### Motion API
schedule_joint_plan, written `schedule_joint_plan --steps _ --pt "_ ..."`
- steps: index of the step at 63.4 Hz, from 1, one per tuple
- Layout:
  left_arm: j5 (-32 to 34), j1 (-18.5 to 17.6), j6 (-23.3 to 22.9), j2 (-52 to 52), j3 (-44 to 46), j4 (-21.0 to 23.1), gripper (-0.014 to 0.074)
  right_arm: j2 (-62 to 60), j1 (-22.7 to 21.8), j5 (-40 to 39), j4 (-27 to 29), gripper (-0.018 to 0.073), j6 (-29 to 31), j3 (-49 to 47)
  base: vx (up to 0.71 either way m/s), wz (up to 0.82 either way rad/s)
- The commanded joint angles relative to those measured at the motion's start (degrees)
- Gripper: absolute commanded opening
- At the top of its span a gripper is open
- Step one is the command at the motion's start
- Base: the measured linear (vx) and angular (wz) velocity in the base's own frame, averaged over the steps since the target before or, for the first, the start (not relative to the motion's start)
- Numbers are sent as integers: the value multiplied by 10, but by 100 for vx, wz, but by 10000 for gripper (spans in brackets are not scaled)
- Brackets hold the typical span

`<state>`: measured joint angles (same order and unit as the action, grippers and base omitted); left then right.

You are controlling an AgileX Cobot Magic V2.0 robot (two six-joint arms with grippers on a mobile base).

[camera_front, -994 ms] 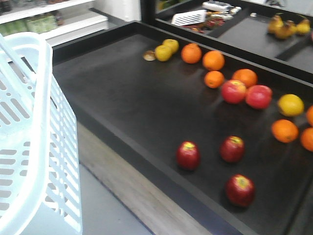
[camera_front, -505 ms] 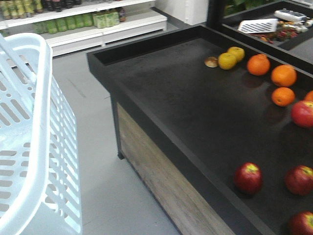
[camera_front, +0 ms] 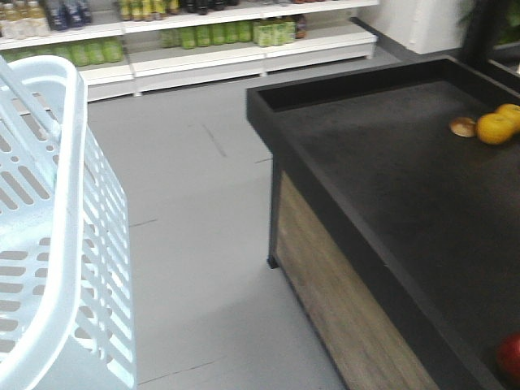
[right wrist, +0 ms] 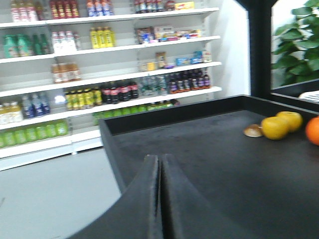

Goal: Pick three apples into basket with both arms
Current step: 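Turn the base away from the table while holding the basket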

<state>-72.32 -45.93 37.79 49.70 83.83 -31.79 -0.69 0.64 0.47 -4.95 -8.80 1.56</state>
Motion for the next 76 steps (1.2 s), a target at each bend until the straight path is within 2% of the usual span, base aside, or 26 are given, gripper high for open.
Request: schedule_joint_plan --steps 1,44,76 --pt "47 -2 -7 -1 16 -20 -7 -7 0 -44 -2 -8 0 8 6 45" --pt "47 -2 -7 -1 16 -20 -7 -7 0 -44 -2 -8 0 8 7 46" --pt "47 -2 -7 -1 16 -20 -7 -7 0 -44 -2 -8 0 8 8 23"
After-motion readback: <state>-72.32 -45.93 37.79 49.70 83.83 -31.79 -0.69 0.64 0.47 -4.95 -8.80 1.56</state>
